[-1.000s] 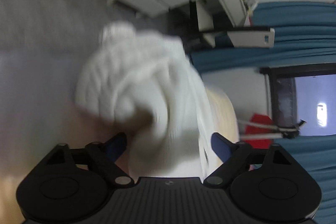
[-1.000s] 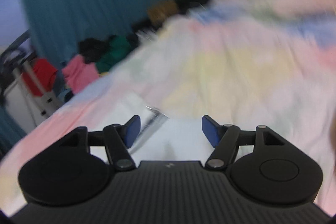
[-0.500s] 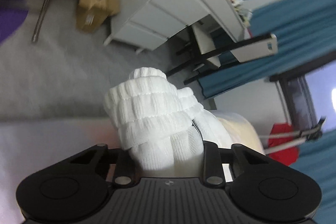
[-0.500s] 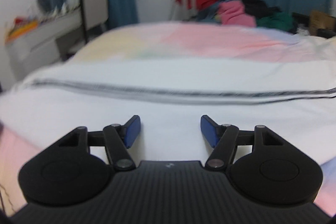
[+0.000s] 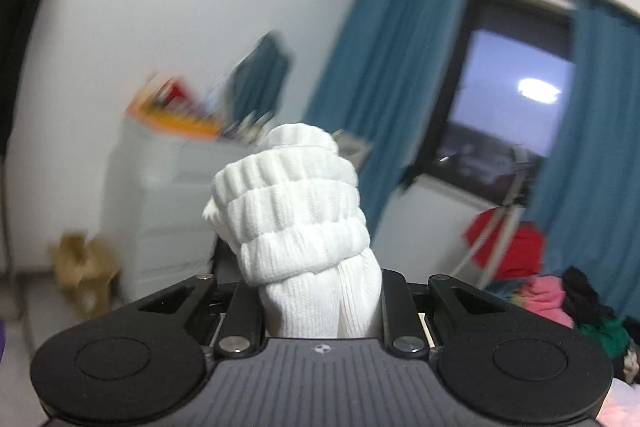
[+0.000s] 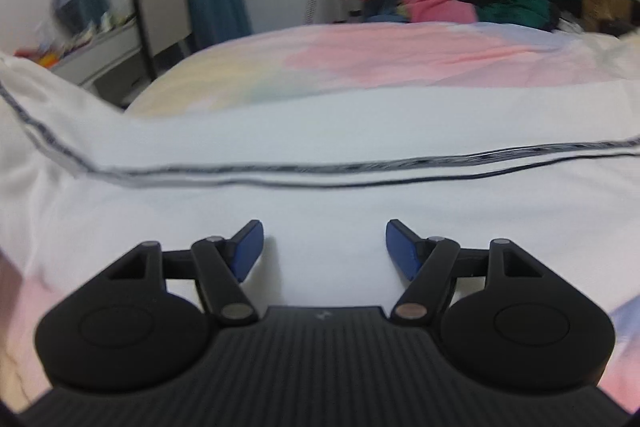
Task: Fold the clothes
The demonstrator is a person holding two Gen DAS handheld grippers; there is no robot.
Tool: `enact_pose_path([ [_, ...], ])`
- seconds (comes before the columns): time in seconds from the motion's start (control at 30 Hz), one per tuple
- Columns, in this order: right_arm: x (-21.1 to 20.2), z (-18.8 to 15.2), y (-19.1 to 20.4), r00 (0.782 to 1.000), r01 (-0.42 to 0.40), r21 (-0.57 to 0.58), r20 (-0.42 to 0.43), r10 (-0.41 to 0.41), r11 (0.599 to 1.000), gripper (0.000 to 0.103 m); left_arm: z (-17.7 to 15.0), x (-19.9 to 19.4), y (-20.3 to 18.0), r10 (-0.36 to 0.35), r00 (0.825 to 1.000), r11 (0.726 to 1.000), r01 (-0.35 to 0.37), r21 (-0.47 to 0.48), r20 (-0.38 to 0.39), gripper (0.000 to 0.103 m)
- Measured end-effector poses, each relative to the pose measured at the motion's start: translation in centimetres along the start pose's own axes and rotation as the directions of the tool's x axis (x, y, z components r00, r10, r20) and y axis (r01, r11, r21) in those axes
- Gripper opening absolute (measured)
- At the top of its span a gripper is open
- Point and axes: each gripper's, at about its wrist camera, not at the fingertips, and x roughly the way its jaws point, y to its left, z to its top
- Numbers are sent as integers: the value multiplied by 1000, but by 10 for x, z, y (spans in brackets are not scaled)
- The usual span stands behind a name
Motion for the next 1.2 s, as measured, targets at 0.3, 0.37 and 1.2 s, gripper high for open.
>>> enact_pose_path([
  [0.3, -31, 30, -92, 990, 72, 289, 98, -104, 955, 70, -65, -59, -200, -180, 968, 953, 127, 275, 177, 18],
  [0.37, -36, 34, -112, 986, 72, 351, 114, -119, 934, 70, -99, -69, -235, -218, 959, 923, 142, 359, 180, 18],
  [1.2, 14, 19, -134, 894, -400, 599, 91, 438, 694, 72, -255, -26, -239, -250, 859, 215, 499, 840, -447, 86],
])
